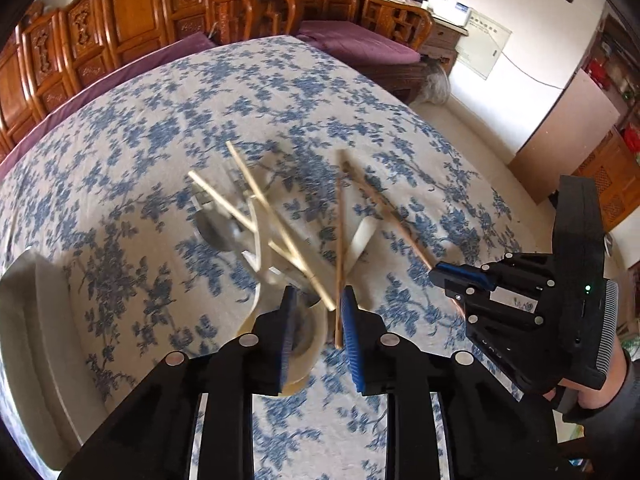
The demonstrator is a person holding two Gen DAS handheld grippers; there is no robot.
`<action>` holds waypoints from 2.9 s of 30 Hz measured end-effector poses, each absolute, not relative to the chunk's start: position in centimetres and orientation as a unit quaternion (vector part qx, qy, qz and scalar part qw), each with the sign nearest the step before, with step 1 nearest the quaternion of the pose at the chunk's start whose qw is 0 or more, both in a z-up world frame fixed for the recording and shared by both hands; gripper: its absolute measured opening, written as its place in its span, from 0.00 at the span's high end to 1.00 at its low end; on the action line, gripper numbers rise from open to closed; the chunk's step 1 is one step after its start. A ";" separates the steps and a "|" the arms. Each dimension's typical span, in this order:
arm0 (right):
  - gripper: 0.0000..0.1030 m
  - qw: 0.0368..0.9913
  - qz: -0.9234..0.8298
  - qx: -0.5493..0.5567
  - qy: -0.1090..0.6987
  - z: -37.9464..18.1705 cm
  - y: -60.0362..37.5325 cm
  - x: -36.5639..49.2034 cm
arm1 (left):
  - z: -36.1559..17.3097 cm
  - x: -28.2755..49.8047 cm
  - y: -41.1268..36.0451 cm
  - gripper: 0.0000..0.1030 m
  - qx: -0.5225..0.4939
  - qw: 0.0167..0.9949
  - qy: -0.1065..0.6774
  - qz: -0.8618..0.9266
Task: Organize utensils
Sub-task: 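Grasp a wooden chopstick with the right tool while the left tool grasps another chopstick, then carry both held chopsticks over the grey metal tray, then lower the chopsticks into the tray and open both tools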
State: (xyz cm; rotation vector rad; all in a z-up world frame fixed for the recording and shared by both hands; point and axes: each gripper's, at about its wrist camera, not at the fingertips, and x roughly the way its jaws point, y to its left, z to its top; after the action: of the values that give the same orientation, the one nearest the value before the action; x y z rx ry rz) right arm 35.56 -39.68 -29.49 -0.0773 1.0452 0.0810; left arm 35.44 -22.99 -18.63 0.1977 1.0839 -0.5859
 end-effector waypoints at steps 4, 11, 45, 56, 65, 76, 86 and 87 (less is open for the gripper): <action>0.95 0.868 0.036 -0.024 0.495 -29.1 -40.5 35.7 | -20.1 36.0 -24.9 0.79 0.111 0.804 0.517 -0.272; 0.95 0.877 0.032 -0.011 0.479 -28.0 -41.5 35.9 | -21.2 37.5 -26.8 0.79 0.112 0.802 0.525 -0.260; 0.95 0.913 0.081 -0.003 0.400 -19.7 -35.4 33.6 | -13.2 34.4 -16.1 0.96 0.093 0.852 0.470 -0.213; 0.95 0.915 0.138 -0.026 0.379 -17.3 -26.9 32.4 | -12.5 33.5 -6.9 0.95 0.076 0.865 0.464 -0.174; 0.95 0.907 0.183 -0.038 0.378 -17.4 -20.1 33.6 | -14.6 34.8 0.3 0.95 0.039 0.873 0.468 -0.135; 0.95 0.895 0.207 -0.051 0.391 -19.1 -15.1 35.9 | -18.1 36.1 4.5 0.95 0.001 0.870 0.480 -0.115; 0.95 0.888 0.224 -0.046 0.400 -20.2 -12.0 37.0 | -19.5 36.9 5.7 0.95 -0.015 0.865 0.489 -0.114; 0.95 0.887 0.224 -0.045 0.400 -20.3 -11.8 37.1 | -19.4 37.0 5.8 0.95 -0.017 0.866 0.487 -0.117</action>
State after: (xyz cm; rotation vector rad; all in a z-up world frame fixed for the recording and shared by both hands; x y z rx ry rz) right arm 37.08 -11.84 -20.27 -0.0945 0.8318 0.4660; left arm 37.02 5.77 -19.40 -0.0357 1.0195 -0.2451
